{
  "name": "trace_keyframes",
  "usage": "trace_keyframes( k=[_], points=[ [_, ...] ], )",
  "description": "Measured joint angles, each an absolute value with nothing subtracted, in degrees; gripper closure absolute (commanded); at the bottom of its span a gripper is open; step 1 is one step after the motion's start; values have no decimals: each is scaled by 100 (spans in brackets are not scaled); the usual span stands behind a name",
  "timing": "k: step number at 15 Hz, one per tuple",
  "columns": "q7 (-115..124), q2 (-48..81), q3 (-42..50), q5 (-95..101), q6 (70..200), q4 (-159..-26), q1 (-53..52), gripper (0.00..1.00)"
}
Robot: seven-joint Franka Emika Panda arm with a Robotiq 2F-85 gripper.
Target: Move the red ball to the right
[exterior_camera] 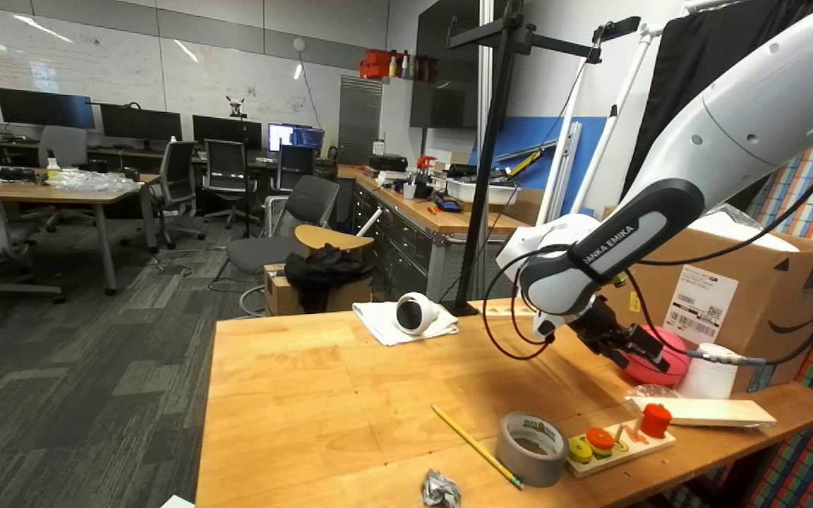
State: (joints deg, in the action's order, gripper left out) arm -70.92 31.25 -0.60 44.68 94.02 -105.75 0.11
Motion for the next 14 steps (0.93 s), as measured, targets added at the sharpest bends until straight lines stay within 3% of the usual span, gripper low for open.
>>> trace_keyframes(
  k=[14],
  points=[
    [-6618,3444,258,4821,9648,-10080,747,0]
  ],
)
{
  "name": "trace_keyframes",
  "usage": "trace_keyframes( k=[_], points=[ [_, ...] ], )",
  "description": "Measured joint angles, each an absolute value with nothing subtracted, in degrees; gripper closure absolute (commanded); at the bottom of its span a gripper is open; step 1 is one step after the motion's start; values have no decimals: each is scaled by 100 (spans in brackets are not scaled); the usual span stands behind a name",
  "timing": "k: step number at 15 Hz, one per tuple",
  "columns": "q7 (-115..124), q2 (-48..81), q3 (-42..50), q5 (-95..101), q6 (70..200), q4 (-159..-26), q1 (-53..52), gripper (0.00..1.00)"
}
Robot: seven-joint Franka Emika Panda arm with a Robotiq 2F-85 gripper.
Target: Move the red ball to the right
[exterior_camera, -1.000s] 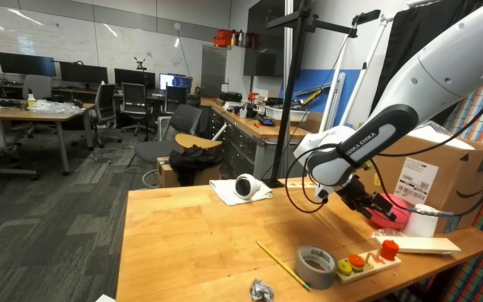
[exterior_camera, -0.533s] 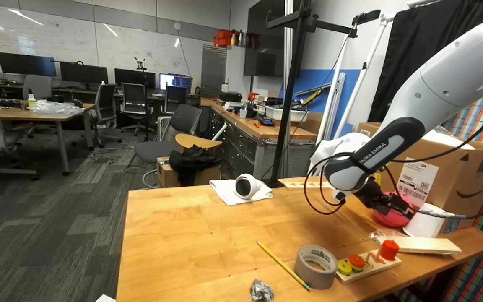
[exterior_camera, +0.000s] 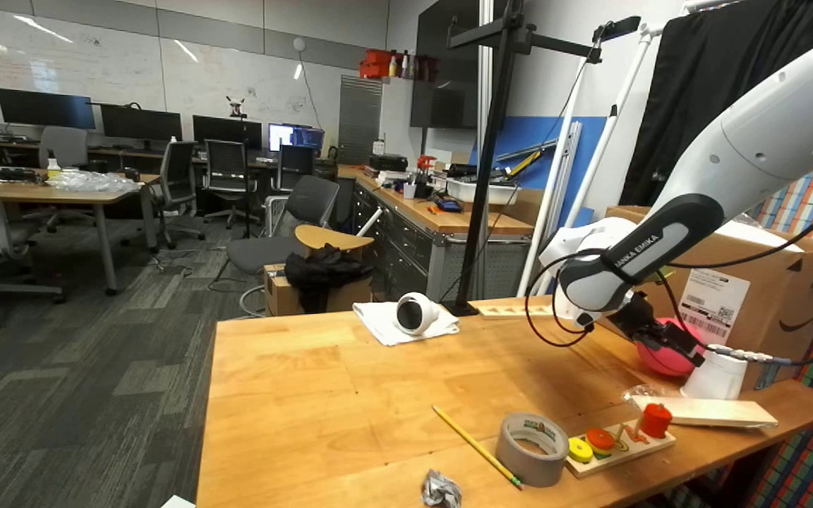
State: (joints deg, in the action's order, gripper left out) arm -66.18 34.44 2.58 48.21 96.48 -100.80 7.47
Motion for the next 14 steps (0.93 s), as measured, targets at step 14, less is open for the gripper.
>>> trace_keyframes(
  k=[14],
  points=[
    [-6302,3303,205,4347,9648,-10047,764,0]
  ],
)
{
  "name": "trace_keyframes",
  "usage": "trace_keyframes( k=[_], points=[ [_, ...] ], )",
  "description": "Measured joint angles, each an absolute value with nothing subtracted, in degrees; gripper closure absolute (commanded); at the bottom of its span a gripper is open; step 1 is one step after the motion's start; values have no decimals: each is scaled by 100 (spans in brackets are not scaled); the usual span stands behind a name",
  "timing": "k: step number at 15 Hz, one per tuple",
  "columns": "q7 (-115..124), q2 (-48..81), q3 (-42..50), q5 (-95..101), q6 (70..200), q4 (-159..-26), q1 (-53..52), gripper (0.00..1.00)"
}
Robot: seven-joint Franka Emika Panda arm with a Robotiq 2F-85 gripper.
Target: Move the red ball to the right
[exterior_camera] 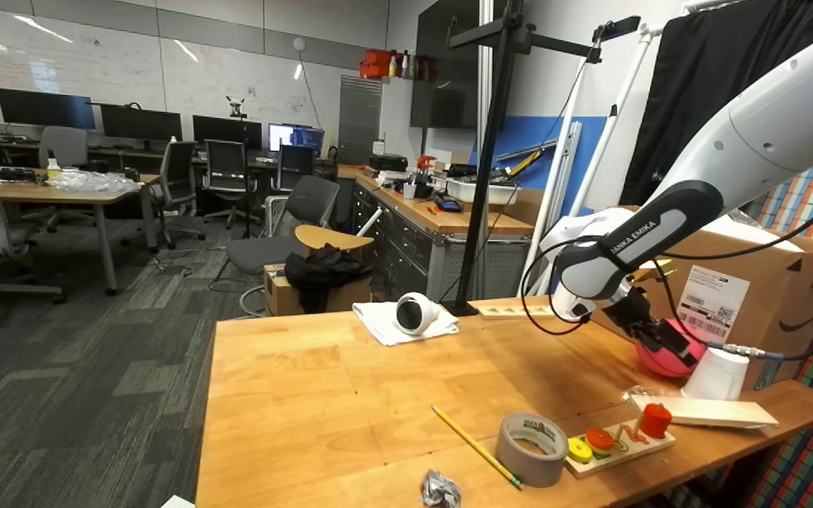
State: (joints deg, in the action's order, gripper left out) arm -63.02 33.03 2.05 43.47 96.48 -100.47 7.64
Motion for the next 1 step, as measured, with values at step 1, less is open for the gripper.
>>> trace_keyframes(
  k=[1],
  points=[
    [-6301,3303,205,4347,9648,-10047,764,0]
  ],
)
